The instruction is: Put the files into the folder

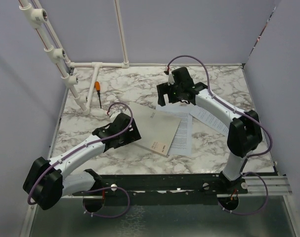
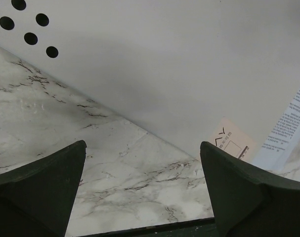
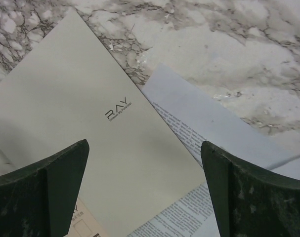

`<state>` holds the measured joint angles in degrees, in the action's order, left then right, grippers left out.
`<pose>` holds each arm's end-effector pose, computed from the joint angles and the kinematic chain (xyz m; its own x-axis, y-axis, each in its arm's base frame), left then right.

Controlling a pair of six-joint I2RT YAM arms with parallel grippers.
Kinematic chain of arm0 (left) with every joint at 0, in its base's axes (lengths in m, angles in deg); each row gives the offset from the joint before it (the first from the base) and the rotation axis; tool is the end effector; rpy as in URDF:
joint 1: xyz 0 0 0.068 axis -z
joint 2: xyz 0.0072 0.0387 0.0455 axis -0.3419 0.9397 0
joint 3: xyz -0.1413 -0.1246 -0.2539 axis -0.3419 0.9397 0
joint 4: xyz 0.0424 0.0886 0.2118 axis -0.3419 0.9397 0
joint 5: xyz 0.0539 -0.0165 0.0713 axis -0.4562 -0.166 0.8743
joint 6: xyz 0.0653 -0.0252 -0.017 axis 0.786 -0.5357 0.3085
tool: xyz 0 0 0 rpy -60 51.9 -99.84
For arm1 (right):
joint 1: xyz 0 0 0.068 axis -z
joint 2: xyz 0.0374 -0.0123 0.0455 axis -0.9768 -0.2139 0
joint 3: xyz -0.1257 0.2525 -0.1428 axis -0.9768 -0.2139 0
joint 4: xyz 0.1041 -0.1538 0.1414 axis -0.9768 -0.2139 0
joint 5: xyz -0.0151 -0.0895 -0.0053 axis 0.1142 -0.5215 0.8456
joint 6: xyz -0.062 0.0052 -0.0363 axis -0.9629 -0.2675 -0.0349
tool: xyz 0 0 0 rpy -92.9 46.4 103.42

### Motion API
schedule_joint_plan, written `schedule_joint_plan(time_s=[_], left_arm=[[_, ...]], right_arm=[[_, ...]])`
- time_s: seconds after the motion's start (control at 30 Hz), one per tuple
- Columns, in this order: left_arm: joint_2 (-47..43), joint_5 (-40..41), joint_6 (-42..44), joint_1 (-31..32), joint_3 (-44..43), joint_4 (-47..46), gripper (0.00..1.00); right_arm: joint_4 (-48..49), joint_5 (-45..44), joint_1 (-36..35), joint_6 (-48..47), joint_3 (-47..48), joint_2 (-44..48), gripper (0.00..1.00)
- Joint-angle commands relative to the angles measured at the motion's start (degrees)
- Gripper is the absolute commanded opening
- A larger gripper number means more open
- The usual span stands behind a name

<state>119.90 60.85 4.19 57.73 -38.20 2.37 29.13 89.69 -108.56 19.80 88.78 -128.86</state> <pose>0.1512 -0.1036 0.2446 -0.8054 -0.3728 -0.4608 -0.2067 0.9053 -0.3712 0.3420 0.2089 0.3218 -0.6620 -0.2255 -0.7148 -0.4580 0.8766 0.1477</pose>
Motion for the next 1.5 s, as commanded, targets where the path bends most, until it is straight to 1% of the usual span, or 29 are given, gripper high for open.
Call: schedule_joint_plan(time_s=[0.0, 0.1, 0.3, 0.5, 0.73, 0.93, 1.07, 1.27, 1.47], left_arm=[[0.40, -3.82, -2.45, -0.93, 1.61, -4.57, 0.99], [0.75, -5.29, -3.55, -1.54, 3.02, -6.05, 0.99], [2.25, -7.39, -4.91, -2.13, 5.11, -10.50, 0.99], [4.09, -7.84, -5.08, -2.73, 5.94, -13.34, 0.99], [7.21, -8.72, -4.31, -4.16, 6.35, -16.67, 0.99], [9.58, -8.02, -2.20, -5.90, 5.75, -17.68, 0.99], [11.84, -8.98, -0.52, -7.63, 5.34, -18.82, 0.99], [15.96, -10.30, 3.17, -9.60, 3.31, -20.26, 0.99], [21.43, -14.62, 6.89, -10.49, -0.75, -21.78, 0.99]], right_arm=[[-5.07, 9.52, 0.92, -1.06, 4.62, -6.61, 1.00], [-7.05, 11.28, 1.10, -1.06, 7.48, -11.59, 0.99], [-7.04, 13.60, 1.76, -1.16, 9.58, -16.88, 0.99], [-7.36, 17.07, 2.73, -1.04, 9.51, -19.90, 0.99], [-6.34, 18.37, 3.05, -1.18, 6.65, -21.22, 0.98], [-4.24, 19.21, 3.13, -1.39, 1.13, -19.39, 0.98], [-3.39, 19.83, 3.10, -1.26, -2.49, -17.53, 0.97], [-1.04, 20.02, 3.14, -0.41, -9.21, -12.65, 0.94], [3.05, 20.19, 3.06, 3.05, -18.71, -6.12, 0.91]])
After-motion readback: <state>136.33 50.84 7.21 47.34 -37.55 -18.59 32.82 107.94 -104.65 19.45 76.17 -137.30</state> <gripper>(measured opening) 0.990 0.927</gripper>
